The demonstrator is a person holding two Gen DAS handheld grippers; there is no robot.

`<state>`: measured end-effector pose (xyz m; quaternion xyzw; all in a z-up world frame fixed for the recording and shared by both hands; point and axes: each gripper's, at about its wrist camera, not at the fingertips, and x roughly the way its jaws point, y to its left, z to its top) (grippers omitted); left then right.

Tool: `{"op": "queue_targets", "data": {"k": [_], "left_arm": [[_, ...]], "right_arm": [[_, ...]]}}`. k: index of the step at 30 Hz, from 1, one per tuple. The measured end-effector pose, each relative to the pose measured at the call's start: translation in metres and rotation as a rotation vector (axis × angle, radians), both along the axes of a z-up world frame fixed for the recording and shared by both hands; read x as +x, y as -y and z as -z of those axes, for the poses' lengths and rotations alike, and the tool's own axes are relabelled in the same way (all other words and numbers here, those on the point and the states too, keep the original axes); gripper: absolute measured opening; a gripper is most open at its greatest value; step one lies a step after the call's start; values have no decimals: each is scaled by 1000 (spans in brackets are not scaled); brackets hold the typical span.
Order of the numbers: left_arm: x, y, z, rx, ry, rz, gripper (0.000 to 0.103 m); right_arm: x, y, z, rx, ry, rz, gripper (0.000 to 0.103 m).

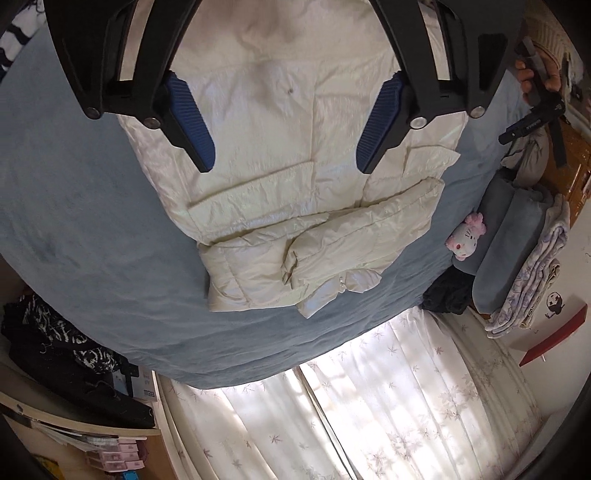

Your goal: Fold large clothes

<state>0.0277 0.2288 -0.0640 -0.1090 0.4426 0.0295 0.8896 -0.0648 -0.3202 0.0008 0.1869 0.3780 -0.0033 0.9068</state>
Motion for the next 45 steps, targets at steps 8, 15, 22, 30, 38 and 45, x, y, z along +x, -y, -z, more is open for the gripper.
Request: {"op": "queue_targets", "data": {"k": [8, 15, 22, 30, 38, 45], "left_arm": [[-36, 4, 25, -21, -25, 93, 85], [-49, -6, 63, -73, -79, 98, 85], [-54, -26, 98, -159, -114, 66, 85], [-59, -27, 111, -210, -88, 72, 89], [-63, -19, 123, -268, -17, 66, 101], [-73, -6, 121, -307, 16, 91, 100]], "right_arm": [[-56, 24, 24, -19, -80, 32, 86], [-88, 71, 49, -14, -150, 170, 87], [-102, 93, 84, -26, -239, 223, 87], [-98, 64, 114, 94, -230, 176, 87], [-94, 27, 126, 103, -199, 200, 81], [-94, 22, 126, 110, -200, 203, 50]]}}
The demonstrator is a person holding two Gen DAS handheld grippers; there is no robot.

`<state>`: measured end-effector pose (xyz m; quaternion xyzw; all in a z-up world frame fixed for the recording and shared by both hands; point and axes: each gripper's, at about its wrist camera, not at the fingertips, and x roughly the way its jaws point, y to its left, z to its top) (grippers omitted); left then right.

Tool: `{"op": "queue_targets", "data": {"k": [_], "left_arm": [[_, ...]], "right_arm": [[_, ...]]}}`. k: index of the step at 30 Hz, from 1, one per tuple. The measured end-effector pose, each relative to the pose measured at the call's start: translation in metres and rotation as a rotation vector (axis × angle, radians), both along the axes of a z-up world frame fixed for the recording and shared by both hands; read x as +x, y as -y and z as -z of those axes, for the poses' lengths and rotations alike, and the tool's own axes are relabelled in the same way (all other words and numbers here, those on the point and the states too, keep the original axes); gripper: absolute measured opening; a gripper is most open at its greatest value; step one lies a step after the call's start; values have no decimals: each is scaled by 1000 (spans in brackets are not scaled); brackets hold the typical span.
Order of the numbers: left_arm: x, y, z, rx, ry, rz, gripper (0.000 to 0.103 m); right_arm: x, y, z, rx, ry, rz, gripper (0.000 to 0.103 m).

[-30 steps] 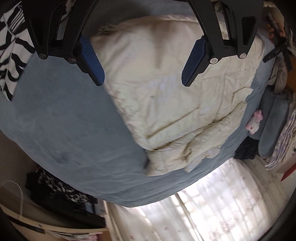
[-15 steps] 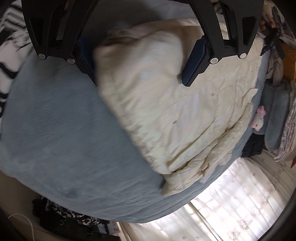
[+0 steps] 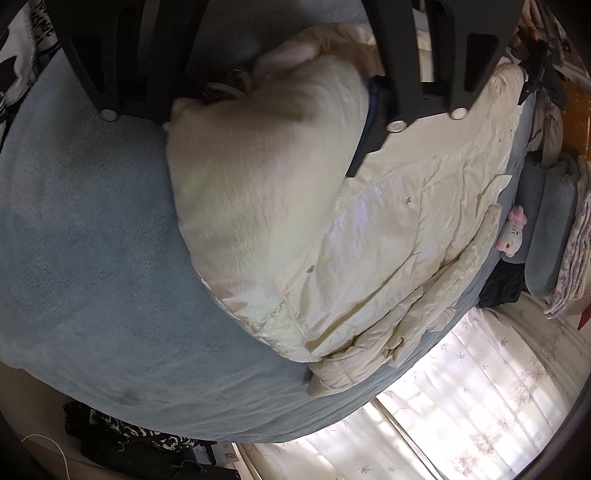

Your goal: Fold large clothes

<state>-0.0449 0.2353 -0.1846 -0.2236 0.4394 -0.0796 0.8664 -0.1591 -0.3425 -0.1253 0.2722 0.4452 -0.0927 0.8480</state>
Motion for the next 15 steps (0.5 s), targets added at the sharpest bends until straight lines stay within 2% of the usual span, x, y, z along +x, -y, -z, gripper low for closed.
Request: {"op": "queue_targets", "data": {"k": [1, 2, 4, 5, 7, 8, 10, 12, 15], "left_arm": [[-2, 2, -1, -10, 5, 7, 96], [-5, 5, -2, -17, 11, 16, 92], [-9, 10, -3, -25, 18, 20, 75], [-10, 11, -3, -31, 17, 10, 72], [-12, 10, -1, -69, 11, -23, 51], [-12, 8, -1, -97, 3, -36, 46], [-11, 3, 0, -155, -12, -58, 26], [-11, 3, -4, -167, -9, -68, 19], [-15, 13, -23, -94, 2, -80, 16]], "right_arm": [[0, -1, -1, 6, 2, -5, 45], [1, -4, -2, 7, 2, -6, 43], [3, -6, -3, 2, 0, -7, 39], [4, -7, -2, 4, 0, -4, 38], [4, -7, -3, 11, 6, 3, 35], [4, -6, -2, 13, 9, 4, 34], [2, -5, -3, 25, 20, 7, 30], [1, -2, -7, 32, 32, 11, 26], [-4, -3, -22, 22, 58, 16, 23]]}}
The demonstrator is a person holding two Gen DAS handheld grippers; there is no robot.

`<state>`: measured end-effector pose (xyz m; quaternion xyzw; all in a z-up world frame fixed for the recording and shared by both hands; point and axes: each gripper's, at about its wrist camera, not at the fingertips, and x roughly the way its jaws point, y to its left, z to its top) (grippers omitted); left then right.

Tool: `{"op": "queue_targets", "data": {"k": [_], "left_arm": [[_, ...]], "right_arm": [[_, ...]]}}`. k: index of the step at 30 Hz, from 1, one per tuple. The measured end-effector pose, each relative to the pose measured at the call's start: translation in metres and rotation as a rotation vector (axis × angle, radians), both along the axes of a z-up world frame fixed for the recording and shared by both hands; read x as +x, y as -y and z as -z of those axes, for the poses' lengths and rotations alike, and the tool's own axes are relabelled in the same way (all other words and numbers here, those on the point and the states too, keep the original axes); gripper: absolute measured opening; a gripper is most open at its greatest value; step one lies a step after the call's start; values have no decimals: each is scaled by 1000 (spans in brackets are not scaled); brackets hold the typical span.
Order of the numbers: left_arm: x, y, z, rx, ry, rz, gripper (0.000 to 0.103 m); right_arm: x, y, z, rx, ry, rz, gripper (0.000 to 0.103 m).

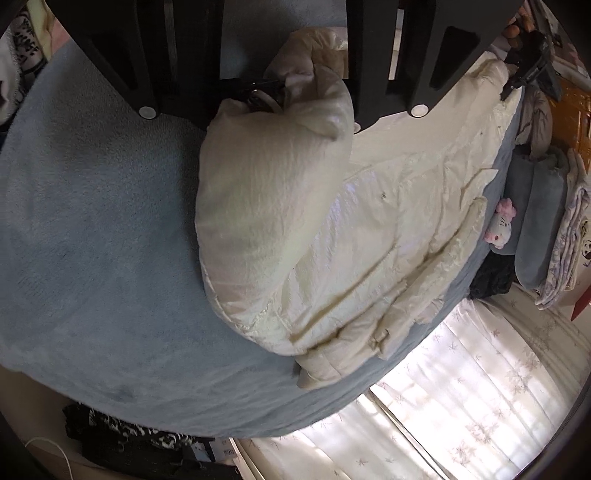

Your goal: Fold large clothes

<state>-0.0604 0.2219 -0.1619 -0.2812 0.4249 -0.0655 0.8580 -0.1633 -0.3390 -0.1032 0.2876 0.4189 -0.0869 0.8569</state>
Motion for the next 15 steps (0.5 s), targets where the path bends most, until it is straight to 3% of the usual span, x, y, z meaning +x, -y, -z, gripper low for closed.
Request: {"op": "queue_targets", "data": {"k": [6, 15], "left_arm": [[-21, -6, -35, -2, 2, 8, 16], [-74, -22, -97, -27, 82, 60, 16]], "right_arm": [[-18, 1, -48, 1, 43, 18, 23], [-29, -6, -114, -6, 51, -9, 23]]}}
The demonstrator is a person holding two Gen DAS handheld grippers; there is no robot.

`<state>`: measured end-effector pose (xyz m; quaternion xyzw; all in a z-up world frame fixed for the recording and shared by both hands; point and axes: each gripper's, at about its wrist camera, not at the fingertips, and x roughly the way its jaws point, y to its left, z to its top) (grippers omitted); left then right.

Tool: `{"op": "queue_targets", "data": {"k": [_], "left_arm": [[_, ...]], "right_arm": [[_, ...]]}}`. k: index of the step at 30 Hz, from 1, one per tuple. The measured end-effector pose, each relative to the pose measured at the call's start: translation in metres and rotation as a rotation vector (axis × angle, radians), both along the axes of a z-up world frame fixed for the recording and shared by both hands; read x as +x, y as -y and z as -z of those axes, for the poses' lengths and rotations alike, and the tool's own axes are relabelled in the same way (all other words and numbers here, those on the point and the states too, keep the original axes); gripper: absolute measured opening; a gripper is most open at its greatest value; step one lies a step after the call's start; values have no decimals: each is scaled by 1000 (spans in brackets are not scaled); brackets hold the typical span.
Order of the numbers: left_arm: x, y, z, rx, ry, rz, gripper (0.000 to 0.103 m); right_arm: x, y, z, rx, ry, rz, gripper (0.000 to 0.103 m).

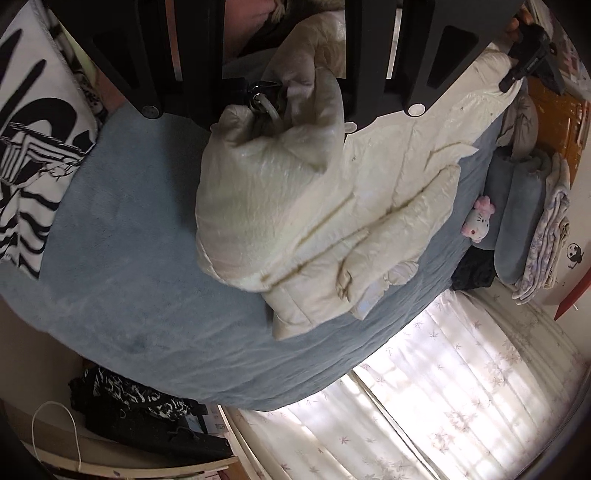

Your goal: Fold large clothes

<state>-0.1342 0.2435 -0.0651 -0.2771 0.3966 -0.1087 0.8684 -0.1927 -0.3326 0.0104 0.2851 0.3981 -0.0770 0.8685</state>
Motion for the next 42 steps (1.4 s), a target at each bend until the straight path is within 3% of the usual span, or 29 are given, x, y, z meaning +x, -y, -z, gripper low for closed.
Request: {"op": "queue_targets", "data": {"k": [9, 15, 21, 26, 29, 30, 31, 34, 42], "left_arm": [[10, -15, -32, -106, 16, -25, 16], [55, -12, -65, -124, 68, -42, 16], [141, -4, -97, -100, 127, -70, 16], [240, 4, -101, -71, 99, -139, 17], [302, 3, -90, -94, 51, -175, 34], [322, 3, -85, -115, 37, -180, 50], [338, 2, -80, -126, 27, -197, 59], [371, -1, -61, -137, -9, -221, 73], [377, -21, -32, -63, -16, -223, 80]], "right_arm": [[19, 8, -26, 66, 62, 16, 23], [63, 26, -47, 103, 122, 6, 24], [160, 38, -75, 87, 177, -9, 26], [272, 50, -87, 28, 178, -4, 36], [332, 65, -85, 58, 183, 31, 56], [345, 68, -82, 76, 178, 42, 65], [359, 71, -78, 93, 170, 55, 70], [385, 71, -68, 93, 150, 51, 74], [398, 76, -52, 62, 130, 20, 82]]}}
